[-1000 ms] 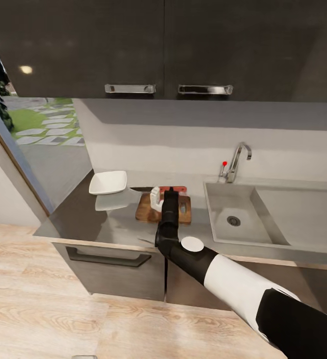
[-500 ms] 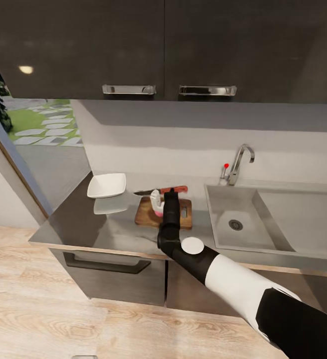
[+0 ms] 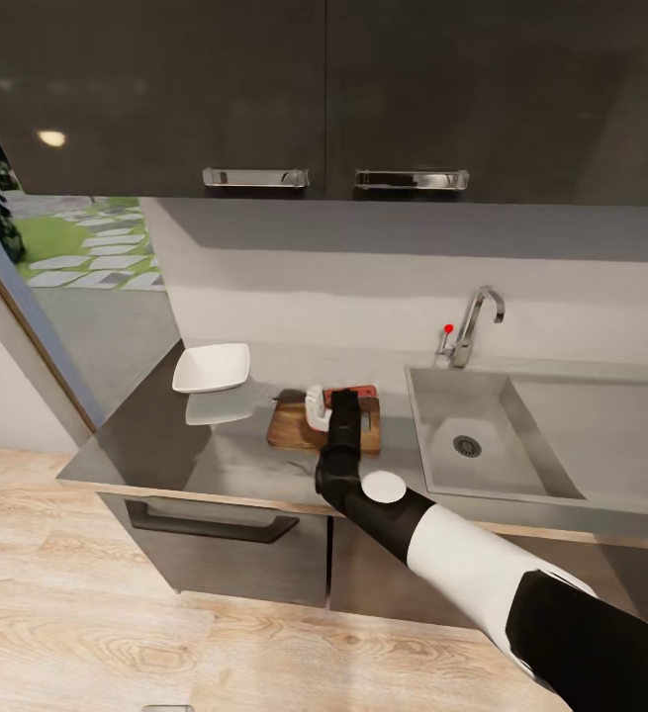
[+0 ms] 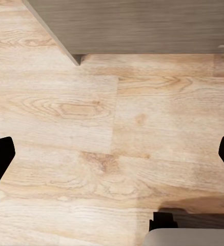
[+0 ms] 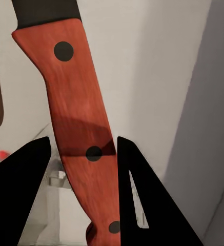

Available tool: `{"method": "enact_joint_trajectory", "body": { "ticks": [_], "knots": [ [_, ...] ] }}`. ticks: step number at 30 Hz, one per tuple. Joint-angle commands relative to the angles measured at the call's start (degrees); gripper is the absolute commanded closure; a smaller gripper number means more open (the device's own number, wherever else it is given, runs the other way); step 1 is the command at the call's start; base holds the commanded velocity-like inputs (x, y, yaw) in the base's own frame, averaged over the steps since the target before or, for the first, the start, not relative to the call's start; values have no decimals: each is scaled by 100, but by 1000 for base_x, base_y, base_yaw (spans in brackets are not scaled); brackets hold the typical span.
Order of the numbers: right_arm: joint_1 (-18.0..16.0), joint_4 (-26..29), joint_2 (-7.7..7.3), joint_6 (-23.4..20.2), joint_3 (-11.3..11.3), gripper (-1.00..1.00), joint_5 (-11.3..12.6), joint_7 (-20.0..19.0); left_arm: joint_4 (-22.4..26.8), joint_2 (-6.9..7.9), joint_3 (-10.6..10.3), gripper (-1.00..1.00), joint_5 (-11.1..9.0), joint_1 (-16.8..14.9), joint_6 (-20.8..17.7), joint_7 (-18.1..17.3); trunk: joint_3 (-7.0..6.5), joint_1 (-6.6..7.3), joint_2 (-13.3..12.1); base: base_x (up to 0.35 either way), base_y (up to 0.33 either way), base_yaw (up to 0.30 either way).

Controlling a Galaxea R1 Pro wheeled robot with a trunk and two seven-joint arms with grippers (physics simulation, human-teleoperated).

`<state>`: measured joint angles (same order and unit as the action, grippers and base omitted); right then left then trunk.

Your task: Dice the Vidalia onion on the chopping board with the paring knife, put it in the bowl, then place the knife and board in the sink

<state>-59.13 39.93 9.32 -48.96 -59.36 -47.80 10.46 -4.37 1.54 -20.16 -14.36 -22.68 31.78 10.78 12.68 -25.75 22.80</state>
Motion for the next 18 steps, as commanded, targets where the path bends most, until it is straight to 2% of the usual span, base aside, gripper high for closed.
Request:
{"method": "enact_joint_trajectory", "body": {
  "ticks": [1,18],
  "knots": [
    [-11,-57,-1,-29,-32,100,32,24,-20,-3,-49,-100,-32,-9,30,12,11,-3,12,0,0,0],
    [-11,-439,12,9,-32,100,51,3,-20,1,-49,-100,-32,-8,30,9,11,-3,12,0,0,0]
  ]
}}
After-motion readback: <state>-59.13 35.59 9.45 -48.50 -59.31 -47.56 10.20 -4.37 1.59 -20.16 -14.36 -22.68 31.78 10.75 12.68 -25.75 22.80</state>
